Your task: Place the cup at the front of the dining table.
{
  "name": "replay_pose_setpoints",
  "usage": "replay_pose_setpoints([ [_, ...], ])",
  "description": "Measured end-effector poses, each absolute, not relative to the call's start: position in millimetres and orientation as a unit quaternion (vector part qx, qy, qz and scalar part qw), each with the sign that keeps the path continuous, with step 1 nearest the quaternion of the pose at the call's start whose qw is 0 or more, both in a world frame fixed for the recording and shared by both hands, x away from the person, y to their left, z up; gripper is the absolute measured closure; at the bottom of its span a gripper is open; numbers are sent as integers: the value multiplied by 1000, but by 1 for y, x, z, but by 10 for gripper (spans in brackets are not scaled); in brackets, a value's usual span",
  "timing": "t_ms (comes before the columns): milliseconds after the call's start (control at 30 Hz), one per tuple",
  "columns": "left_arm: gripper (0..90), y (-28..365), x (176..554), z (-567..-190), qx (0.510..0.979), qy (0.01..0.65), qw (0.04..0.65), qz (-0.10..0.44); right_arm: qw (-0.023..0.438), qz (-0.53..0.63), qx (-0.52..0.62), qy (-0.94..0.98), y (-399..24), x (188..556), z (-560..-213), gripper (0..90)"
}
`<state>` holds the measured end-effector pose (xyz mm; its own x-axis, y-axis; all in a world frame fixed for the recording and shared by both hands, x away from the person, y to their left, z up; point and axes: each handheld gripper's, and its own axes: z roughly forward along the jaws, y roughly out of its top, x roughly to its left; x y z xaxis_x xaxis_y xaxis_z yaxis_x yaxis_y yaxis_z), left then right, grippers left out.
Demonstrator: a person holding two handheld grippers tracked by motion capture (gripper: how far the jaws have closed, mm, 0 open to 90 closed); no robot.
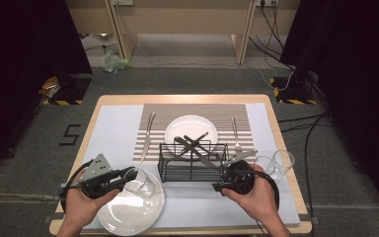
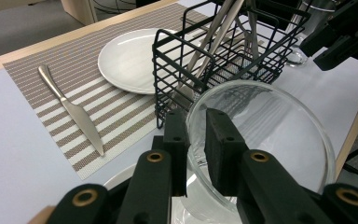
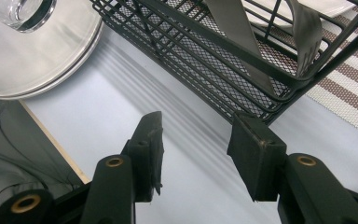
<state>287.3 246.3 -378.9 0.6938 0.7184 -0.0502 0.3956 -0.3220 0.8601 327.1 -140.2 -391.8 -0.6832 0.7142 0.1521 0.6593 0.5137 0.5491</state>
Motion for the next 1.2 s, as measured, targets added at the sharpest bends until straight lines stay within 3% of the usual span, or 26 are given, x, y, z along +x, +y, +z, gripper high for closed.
replay_pose_setpoints([
  [1200,784,259,289,-378,786,366,463,186,46,295,396,868,-140,327,-392,542],
])
